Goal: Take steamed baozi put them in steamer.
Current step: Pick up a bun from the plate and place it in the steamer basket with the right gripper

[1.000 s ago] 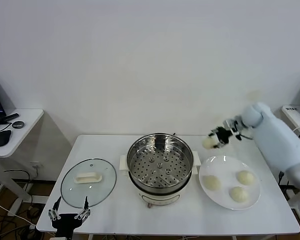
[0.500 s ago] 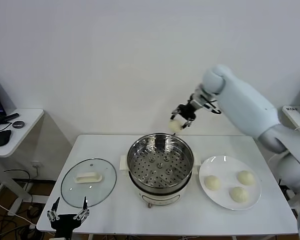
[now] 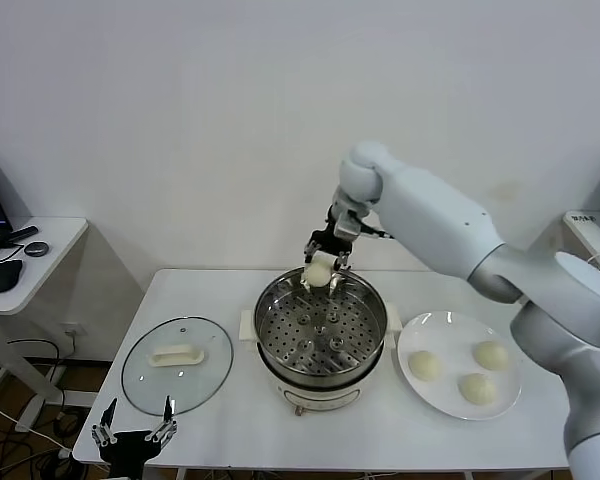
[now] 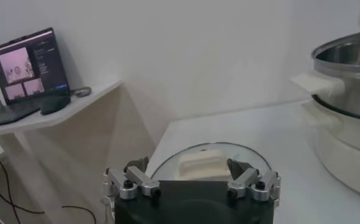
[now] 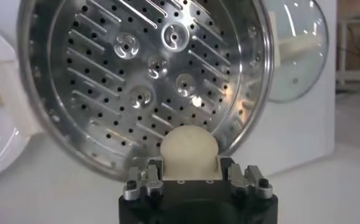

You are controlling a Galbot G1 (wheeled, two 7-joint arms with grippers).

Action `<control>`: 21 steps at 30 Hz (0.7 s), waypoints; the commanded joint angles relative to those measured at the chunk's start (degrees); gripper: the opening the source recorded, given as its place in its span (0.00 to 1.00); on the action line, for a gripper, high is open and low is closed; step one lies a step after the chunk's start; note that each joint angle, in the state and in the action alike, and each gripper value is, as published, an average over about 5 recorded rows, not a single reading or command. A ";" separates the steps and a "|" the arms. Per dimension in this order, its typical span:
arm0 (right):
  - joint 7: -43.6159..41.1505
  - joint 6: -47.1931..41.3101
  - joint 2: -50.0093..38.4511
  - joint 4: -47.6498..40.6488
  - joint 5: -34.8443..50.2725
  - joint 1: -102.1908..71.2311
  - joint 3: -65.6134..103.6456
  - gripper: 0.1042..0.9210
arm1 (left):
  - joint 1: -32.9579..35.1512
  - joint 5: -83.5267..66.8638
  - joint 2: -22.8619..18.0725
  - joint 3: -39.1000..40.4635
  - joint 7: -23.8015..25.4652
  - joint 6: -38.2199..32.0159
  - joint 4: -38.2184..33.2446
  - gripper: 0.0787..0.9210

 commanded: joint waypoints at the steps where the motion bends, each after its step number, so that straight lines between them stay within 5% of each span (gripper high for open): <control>1: 1.27 1.84 3.11 -2.55 -5.33 -2.15 -0.70 0.55 | 0.03 -0.05 -0.12 0.12 -0.07 0.04 0.01 0.88; 14: 2.94 1.81 4.53 -4.69 -7.09 -5.34 -0.02 0.55 | -0.07 -0.28 -0.06 0.23 -0.17 0.04 0.61 0.88; 21: 5.94 1.77 4.16 -6.12 -6.16 -5.67 -0.25 0.72 | 0.07 -0.45 0.11 0.05 -0.27 0.05 0.66 0.88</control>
